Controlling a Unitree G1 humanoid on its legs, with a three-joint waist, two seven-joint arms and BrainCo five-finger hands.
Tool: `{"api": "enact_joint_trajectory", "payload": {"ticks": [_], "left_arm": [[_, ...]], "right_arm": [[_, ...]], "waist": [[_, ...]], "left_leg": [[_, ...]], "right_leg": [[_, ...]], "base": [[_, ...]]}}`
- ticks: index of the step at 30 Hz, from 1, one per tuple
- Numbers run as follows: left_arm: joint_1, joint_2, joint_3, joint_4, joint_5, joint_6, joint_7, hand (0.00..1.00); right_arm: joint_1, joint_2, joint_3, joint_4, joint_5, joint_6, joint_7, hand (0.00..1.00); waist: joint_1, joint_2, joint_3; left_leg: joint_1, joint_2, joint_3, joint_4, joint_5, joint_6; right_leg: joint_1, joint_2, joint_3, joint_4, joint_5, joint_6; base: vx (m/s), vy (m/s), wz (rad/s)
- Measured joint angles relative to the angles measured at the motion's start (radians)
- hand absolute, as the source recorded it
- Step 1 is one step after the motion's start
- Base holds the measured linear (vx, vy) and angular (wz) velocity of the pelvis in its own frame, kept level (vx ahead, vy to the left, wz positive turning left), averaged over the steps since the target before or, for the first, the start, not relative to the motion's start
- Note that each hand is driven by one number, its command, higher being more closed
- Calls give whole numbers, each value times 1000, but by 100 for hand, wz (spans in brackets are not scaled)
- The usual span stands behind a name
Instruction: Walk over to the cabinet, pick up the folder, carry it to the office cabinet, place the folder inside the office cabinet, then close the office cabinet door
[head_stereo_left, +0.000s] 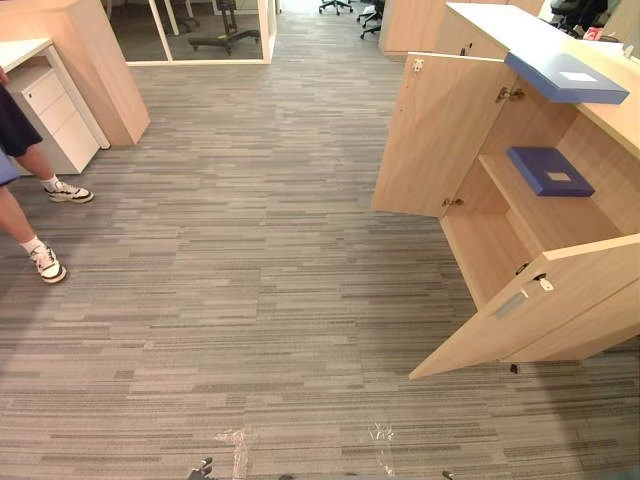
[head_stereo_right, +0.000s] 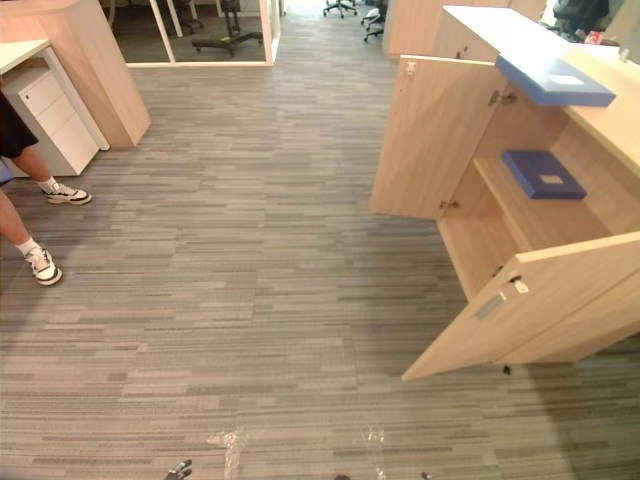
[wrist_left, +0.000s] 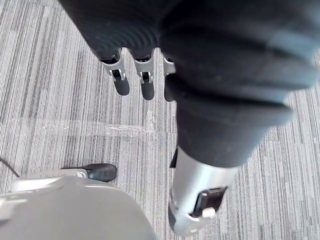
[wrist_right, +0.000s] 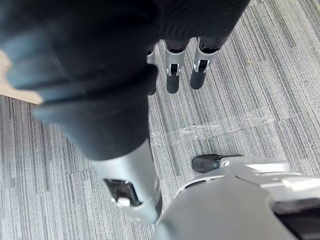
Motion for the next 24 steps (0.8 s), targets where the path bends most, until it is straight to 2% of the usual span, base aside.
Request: {"api": "enact_joint_trajectory", "payload": {"ticks": [2,8,18,24], "left_arm": [[-8,1,0,0,-23,-3,-9,0],[-15,1,0,0,-32,-5,-22,0],[-23,2,-4,0,59,-15,-22,0],[-26,0,-5,0,138,-15,17,0]], "right_arm": [[-7,-1,-4,2,-1,2,4,0],[-28,8,-36,1,0,4,7,0],[-31,8,-36,1,0,3,7,0],[-36,8,-36,3,0,2,7,0]], "waist": [[0,1,10],[1,2,15],[0,3,17],[0,1,24]], "left_leg": [[0,-1,2,0,-3,-4],[18,-3,11,-7,-5,-8],[18,-3,13,-9,-5,-8],[18,-4,13,-14,-5,-7]], "right_leg": [[0,-3,-4,0,-2,20],[6,-5,-4,0,-4,26],[4,-5,-4,-1,0,19],[3,-6,-4,-1,1,18]], "base": [[17,9,0],[-4,10,-4],[-24,-1,-1],[0,0,0]]}}
